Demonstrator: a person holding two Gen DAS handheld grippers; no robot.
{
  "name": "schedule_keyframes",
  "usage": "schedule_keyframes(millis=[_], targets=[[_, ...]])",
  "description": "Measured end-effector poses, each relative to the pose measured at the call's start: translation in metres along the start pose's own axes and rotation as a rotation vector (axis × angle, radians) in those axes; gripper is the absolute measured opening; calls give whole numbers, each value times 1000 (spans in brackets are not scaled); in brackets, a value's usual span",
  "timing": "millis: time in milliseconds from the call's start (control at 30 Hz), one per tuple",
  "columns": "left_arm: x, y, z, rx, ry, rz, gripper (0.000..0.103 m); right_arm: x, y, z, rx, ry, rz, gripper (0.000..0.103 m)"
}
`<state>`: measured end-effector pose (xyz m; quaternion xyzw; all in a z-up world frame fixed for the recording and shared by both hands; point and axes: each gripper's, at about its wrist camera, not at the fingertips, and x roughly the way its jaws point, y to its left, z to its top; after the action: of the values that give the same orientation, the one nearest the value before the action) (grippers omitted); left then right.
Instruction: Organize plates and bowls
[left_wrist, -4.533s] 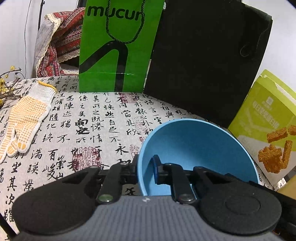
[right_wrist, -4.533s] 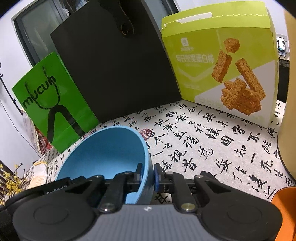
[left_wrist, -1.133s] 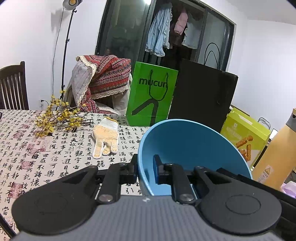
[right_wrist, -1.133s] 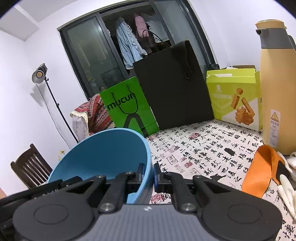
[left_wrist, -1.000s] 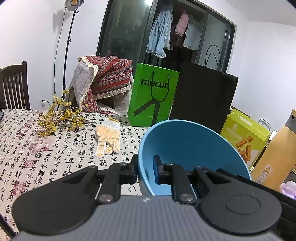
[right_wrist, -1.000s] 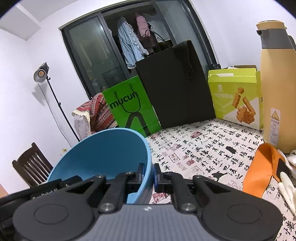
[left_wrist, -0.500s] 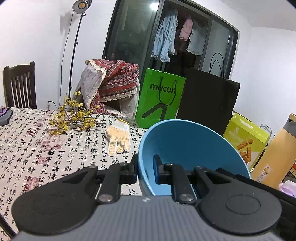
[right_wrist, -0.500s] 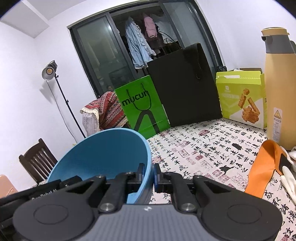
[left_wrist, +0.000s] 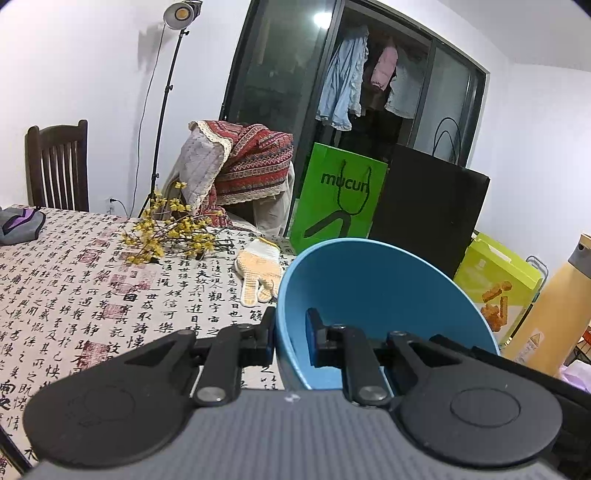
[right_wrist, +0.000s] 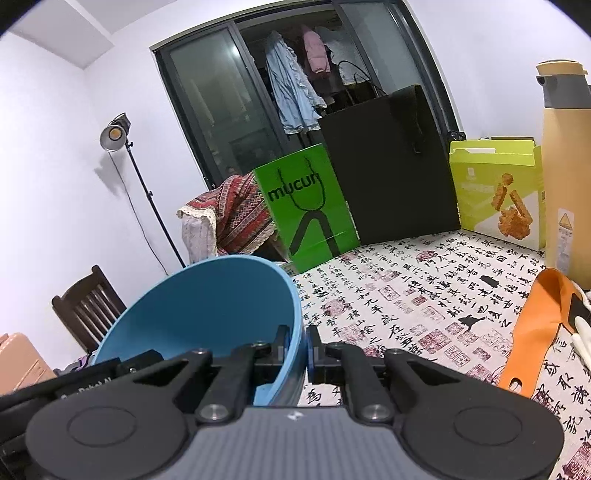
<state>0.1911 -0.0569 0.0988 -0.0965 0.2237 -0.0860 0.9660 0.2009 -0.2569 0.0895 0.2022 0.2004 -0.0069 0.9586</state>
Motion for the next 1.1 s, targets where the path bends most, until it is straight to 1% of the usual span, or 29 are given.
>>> schedule_keyframes(millis=[667, 1100], targets=[[-28, 47, -3, -31, -11, 48, 16, -8, 42, -25, -23, 22, 59, 9], [-39, 79, -13, -57, 15, 86, 16, -6, 65, -46, -29, 70, 91, 9]])
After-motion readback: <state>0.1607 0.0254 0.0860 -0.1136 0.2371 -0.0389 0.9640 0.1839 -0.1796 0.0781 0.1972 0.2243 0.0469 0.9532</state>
